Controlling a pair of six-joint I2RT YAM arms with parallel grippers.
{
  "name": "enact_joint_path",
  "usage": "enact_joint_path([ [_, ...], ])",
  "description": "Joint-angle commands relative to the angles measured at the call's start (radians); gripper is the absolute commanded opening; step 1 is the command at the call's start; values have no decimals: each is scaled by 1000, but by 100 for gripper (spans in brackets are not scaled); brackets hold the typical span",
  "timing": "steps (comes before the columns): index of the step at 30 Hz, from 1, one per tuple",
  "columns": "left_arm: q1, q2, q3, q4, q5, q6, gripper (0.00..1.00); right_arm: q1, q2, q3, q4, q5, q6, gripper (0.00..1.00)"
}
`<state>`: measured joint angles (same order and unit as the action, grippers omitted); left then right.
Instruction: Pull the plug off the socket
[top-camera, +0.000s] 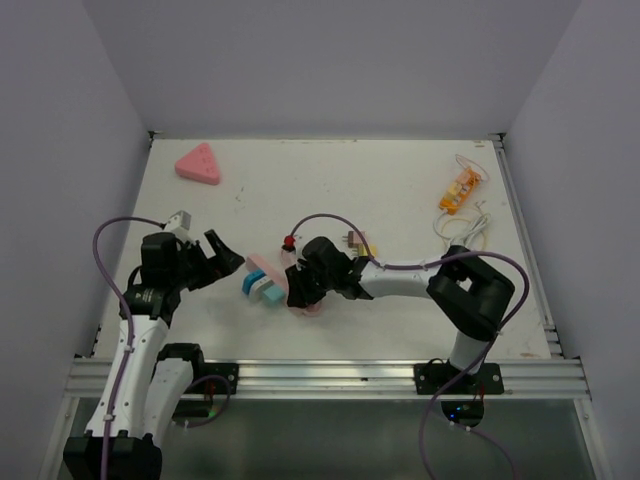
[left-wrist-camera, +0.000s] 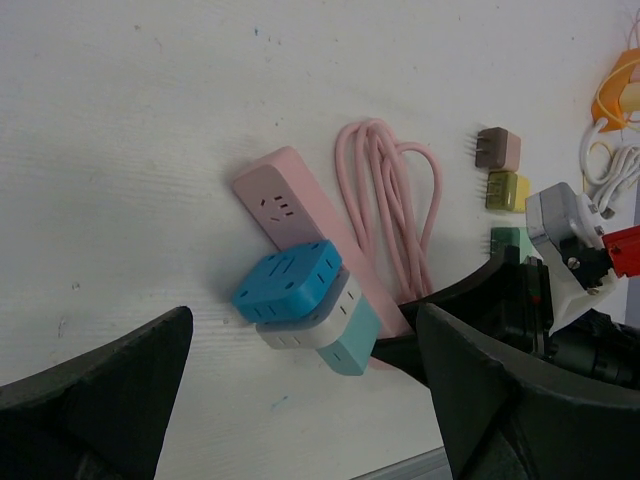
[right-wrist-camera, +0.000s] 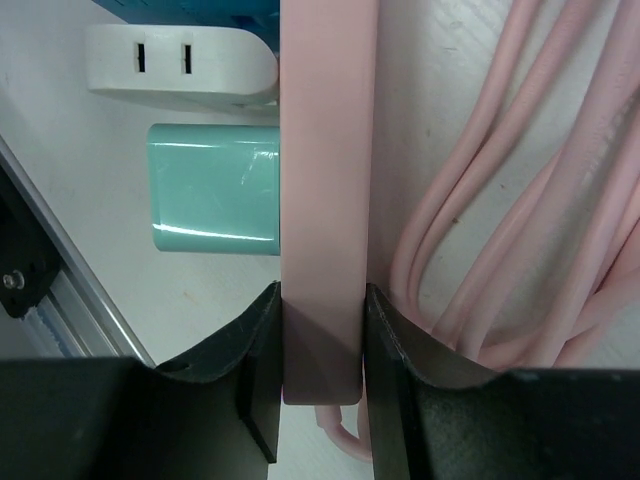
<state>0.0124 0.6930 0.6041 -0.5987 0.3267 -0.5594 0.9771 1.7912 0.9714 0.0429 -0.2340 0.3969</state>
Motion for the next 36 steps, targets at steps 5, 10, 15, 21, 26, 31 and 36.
enact_joint_path([
  [5,-32,0,-87,126,86,-105,96,-2,-116,-125,95,231,190,0],
  [10,-90,14,-150,230,72,-191,95,0,-153,-158,80,344,289,0],
  [15,-284,69,-168,354,-81,-299,95,0,-148,-181,117,335,347,0],
  [21,-442,148,-214,529,-181,-404,91,-2,-176,-209,120,367,387,0],
  [26,-558,217,-253,681,-287,-456,87,0,-176,-224,141,354,401,0],
  [31,-617,308,-270,764,-354,-468,82,-2,-164,-232,155,337,408,0],
  [36,-626,333,-320,867,-394,-537,77,-2,-154,-243,184,320,418,0],
])
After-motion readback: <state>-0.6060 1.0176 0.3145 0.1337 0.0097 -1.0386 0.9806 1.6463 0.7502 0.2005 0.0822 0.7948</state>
